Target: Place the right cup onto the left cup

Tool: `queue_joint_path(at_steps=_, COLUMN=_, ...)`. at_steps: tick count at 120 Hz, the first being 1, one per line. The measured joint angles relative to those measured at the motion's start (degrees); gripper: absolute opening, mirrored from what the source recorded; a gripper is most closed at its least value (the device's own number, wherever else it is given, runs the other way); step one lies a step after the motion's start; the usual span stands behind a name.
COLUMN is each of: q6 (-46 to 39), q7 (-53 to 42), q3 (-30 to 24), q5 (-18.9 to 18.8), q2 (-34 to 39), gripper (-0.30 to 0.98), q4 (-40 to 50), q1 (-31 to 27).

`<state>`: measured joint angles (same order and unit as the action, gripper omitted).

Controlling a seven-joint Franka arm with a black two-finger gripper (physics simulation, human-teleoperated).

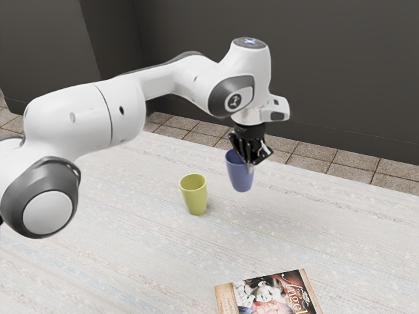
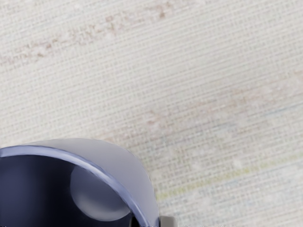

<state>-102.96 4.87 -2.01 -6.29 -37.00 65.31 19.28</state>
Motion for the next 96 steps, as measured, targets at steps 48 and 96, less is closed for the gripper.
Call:
queue_joint_path(at_steps=48, q6=-0.3, q7=0.5, q3=8.3, q5=3.2, q2=11.6, gripper=-0.10, q4=11.8, q1=4.3)
queue_joint_path(at_steps=96, q6=0.3, q7=1.0, q3=11.2, q5=3.5, q2=13.9, gripper=-0.10, q4=14.3, q1=3.2)
